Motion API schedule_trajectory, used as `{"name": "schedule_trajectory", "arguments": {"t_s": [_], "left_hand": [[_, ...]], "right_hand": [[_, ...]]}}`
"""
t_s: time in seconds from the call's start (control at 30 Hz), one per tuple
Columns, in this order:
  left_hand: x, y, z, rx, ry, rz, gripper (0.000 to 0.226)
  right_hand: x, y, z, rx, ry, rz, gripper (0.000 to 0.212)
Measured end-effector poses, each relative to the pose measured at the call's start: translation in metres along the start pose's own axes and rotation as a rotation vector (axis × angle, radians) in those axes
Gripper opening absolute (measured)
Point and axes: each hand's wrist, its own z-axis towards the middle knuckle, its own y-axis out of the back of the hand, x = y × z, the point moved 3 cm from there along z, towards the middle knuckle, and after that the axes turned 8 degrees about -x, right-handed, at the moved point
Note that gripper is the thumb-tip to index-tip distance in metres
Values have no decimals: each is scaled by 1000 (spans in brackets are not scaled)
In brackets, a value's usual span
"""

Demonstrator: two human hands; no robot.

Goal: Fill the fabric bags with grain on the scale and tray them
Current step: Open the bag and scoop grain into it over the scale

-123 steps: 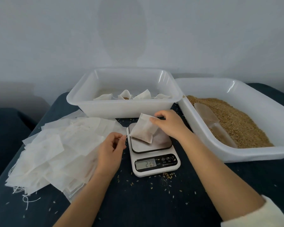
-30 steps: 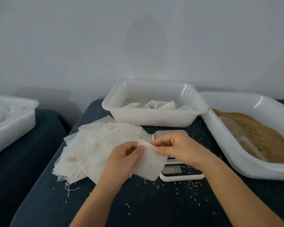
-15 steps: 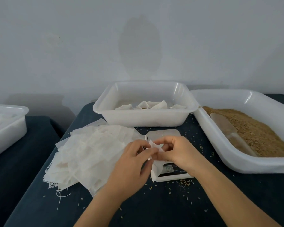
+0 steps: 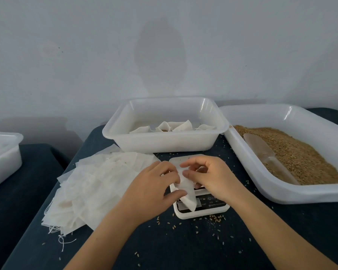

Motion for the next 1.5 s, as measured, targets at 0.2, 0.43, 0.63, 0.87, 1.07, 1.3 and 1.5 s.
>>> {"name": "schedule_trajectory", "arguments": {"t_s": [0.2,0.43,0.63,0.87,1.07,1.3,1.5], "left_hand": [[6,4,20,-23,29,-35,13],[0,-12,27,21,-119,57,17],[1,-19,38,-138,84,-182,10],[6,-23,43,-144,108,-105,8],[-1,-30,49,-127,66,-105,7],[-1,-32,48,-116,67,-114,11],[-1,-31,52,-135,56,-99,10]], "right_hand": [[7,4,7,32,132,-504,21],[8,23,24,62,-27,-337,27],[14,49,23,237,-81,-246,16],[-18,166,61,-33,-372,-1126,11],[-56,176,53,217,-669,-1271,44],[-49,193,57,-40,-599,-1082,41],[-29,210,67,75,-515,-1110,28]]}}
